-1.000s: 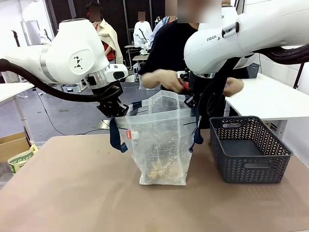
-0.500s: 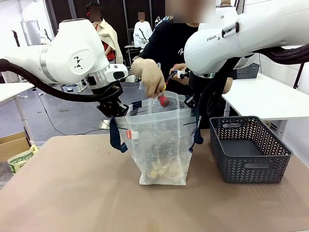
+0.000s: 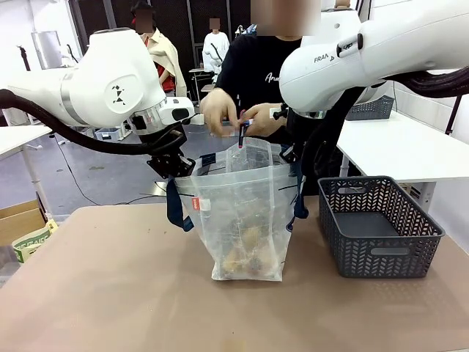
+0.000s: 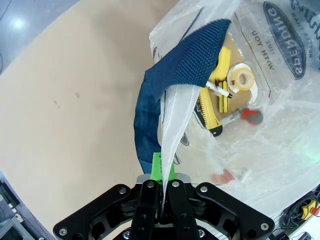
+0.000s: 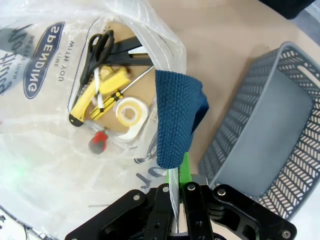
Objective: Transfer purchased items from the store into the shopping bag.
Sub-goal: Move the Reusable shopping bag to the right side of the table.
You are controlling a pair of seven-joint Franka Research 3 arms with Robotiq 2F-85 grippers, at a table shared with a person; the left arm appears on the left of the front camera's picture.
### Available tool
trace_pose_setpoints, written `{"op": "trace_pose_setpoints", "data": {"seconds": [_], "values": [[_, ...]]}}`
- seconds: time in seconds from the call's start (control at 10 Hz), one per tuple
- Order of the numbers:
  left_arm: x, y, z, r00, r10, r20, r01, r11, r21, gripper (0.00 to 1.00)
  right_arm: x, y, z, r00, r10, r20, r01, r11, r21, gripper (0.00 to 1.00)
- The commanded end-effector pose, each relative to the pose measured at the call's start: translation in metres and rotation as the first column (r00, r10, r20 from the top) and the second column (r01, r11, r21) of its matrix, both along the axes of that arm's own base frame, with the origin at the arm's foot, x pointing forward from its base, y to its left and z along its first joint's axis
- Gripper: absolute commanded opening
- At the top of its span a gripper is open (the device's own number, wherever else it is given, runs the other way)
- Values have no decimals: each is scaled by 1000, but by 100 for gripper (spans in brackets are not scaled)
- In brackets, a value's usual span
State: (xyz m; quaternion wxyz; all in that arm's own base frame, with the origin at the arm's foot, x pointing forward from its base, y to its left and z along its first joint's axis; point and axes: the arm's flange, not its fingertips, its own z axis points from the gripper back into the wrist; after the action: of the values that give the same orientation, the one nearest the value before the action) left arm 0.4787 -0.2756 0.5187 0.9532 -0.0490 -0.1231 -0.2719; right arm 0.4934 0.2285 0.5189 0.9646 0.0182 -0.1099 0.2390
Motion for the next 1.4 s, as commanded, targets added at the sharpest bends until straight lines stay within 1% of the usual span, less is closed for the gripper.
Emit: {"op": "trace_pose_setpoints", "data": {"seconds": [0.0, 1.3], "values": [[0, 1, 0, 1000, 15, 4, -15, 1000, -2, 0, 0, -1, 0, 1000, -2, 0, 2, 1000, 0, 0], [0, 1, 0, 1000, 15, 4, -15, 1000, -2, 0, 0, -1, 0, 1000, -2, 0, 2, 1000, 0, 0]]}}
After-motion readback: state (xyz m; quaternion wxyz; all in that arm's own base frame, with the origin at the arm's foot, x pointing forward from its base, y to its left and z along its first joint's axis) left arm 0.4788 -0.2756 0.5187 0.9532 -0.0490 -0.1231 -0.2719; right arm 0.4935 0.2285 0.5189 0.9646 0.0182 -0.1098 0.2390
